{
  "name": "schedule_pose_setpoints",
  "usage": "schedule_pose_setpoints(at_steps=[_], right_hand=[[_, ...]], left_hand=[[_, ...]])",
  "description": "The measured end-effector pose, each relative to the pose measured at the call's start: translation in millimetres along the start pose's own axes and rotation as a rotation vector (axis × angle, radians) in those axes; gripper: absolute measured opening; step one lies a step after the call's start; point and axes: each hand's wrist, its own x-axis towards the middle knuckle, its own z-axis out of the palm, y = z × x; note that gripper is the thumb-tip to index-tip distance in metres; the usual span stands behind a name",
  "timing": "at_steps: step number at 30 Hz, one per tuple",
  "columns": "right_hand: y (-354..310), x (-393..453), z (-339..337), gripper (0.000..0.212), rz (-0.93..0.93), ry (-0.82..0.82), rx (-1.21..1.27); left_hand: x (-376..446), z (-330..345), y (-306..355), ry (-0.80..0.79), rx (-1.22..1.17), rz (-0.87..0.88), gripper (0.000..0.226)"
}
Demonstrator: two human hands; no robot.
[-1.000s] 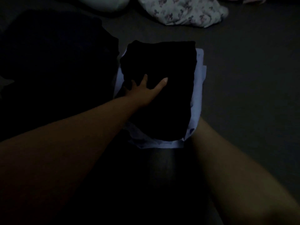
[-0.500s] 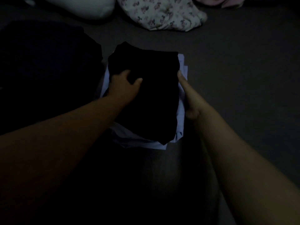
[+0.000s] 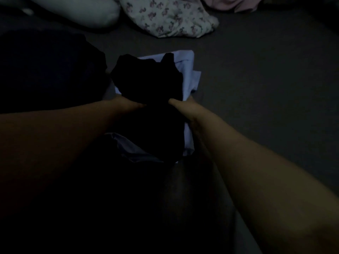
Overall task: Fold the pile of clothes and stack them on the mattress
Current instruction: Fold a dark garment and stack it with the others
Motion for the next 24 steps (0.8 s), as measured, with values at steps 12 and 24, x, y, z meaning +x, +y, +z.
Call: schedule_pose_setpoints(at_steps=[12, 24], right_hand=[[31.0, -220.4, -131.3, 0.045, 0.038, 0.231, 0.162], [21.9, -408.8, -268.2, 0.045, -0.065, 0.614, 0.317]], left_hand=[[-165.5, 77.0, 54.0, -0.532, -0.125, 0.203, 0.063], [-303.2, 198.6, 200.1, -0.781, 0.081, 0.395, 0.066]])
